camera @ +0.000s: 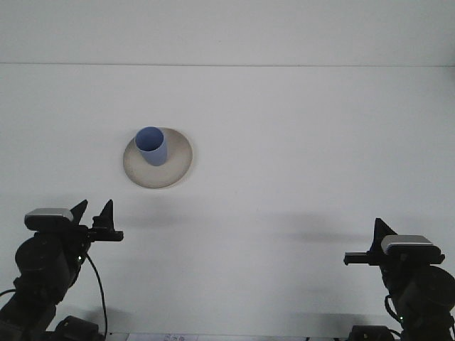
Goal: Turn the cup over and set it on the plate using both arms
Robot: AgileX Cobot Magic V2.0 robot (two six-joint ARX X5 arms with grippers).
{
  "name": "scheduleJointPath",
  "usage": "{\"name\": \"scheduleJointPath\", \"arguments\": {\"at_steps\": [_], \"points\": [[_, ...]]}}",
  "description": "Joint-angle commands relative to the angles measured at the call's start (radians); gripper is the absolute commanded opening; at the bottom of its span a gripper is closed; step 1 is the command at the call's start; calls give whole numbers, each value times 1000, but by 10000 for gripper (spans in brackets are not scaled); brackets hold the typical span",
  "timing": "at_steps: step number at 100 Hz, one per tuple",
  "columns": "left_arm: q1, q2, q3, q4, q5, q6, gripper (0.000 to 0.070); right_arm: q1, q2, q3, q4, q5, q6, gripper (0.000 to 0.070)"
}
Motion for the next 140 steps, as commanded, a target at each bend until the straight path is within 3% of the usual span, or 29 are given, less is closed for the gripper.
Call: {"name": "scheduleJointPath", "arguments": {"at_steps": [1, 6, 9, 18, 119, 140], "points": [[-3, -34, -47, 21, -8, -3, 378, 1, 6, 4, 10, 1, 10, 0], [-3, -62, -85, 26, -10, -3, 361, 1, 6, 4, 11, 1, 9, 0], [-3, -76, -103, 26, -12, -3, 310, 1, 6, 4, 11, 1, 9, 0], [-3, -97, -127, 26, -20, -21, 0, 1, 5, 4, 14, 1, 9, 0], [-3, -129, -126, 28, -20, -17, 12, 1, 5, 5, 108, 0, 9, 0], [2, -153, -148, 80, -21, 71, 12, 1, 5, 5, 108, 0, 9, 0]]}}
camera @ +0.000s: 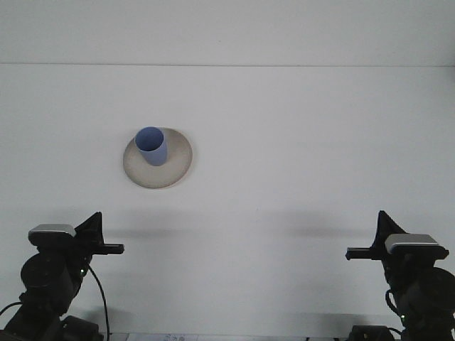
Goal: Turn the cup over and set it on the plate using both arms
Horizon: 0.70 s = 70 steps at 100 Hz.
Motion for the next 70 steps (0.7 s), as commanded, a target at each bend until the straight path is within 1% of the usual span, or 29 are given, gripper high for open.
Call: {"name": "scheduleJointPath", "arguments": {"at_steps": [1, 8, 18, 27, 36, 56, 70], "points": [[2, -15, -10, 40, -7, 51, 12, 1, 5, 5, 10, 0, 9, 0], [13, -46, -48, 98, -6, 84, 12, 1, 5, 5, 10, 0, 9, 0], [42, -105, -139, 224, -5, 121, 12, 1, 5, 5, 10, 0, 9, 0], [77, -164, -230, 320, -5, 143, 12, 1, 5, 5, 10, 0, 9, 0], [109, -218, -311, 378, -5, 144, 12, 1, 5, 5, 10, 0, 9, 0], [159, -333, -440, 408, -5, 144, 12, 1, 5, 5, 10, 0, 9, 0], [171, -374, -510, 475, -5, 143, 12, 1, 5, 5, 10, 0, 9, 0]]}}
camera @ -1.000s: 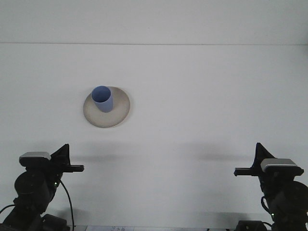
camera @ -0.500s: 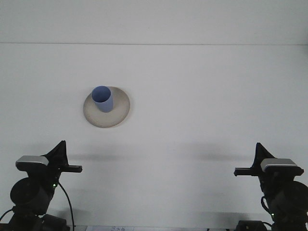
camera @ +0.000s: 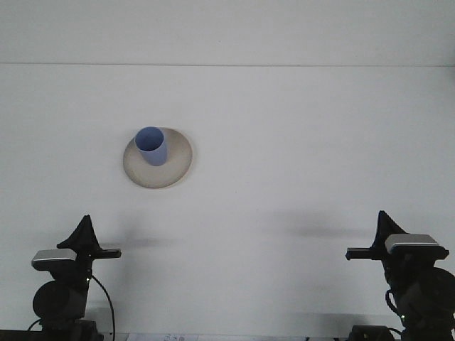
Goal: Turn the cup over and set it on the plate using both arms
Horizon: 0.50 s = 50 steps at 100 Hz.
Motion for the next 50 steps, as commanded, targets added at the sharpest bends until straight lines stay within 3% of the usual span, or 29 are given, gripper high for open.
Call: {"name": "scheduleJointPath", "arguments": {"at_steps": [1, 18, 50], "points": [[2, -1, -17, 43, -5, 16, 12, 1, 5, 5, 10, 0, 9, 0], [2, -1, -79, 122, 20, 15, 12, 1, 5, 5, 10, 0, 9, 0], [2, 0, -80, 118, 40, 15, 12, 1, 5, 5, 10, 0, 9, 0]]}}
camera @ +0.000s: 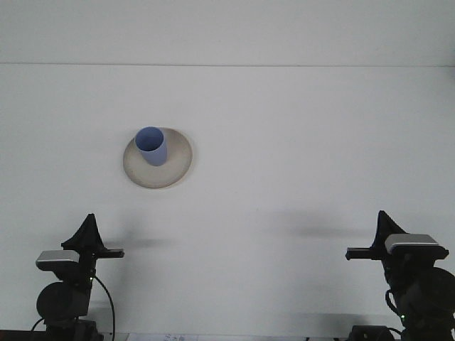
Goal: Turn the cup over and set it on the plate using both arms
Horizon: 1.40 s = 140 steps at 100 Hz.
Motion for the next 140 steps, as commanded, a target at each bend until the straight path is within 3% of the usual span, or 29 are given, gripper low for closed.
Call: {"name": "scheduleJointPath", "arguments": {"at_steps": [1, 64, 87, 115, 140], "points": [[1, 0, -19, 12, 2, 15, 12, 1, 5, 5, 10, 0, 9, 0], [1, 0, -19, 12, 2, 15, 12, 2, 5, 4, 10, -1, 9, 0], [1, 0, -19, 12, 2, 15, 12, 2, -14, -10, 29, 35, -3, 0], [1, 0, -19, 12, 2, 15, 12, 2, -217, -274, 381, 75, -3, 0], [1, 0, -19, 12, 2, 15, 12, 2, -348, -488, 424, 79, 13, 0]]}}
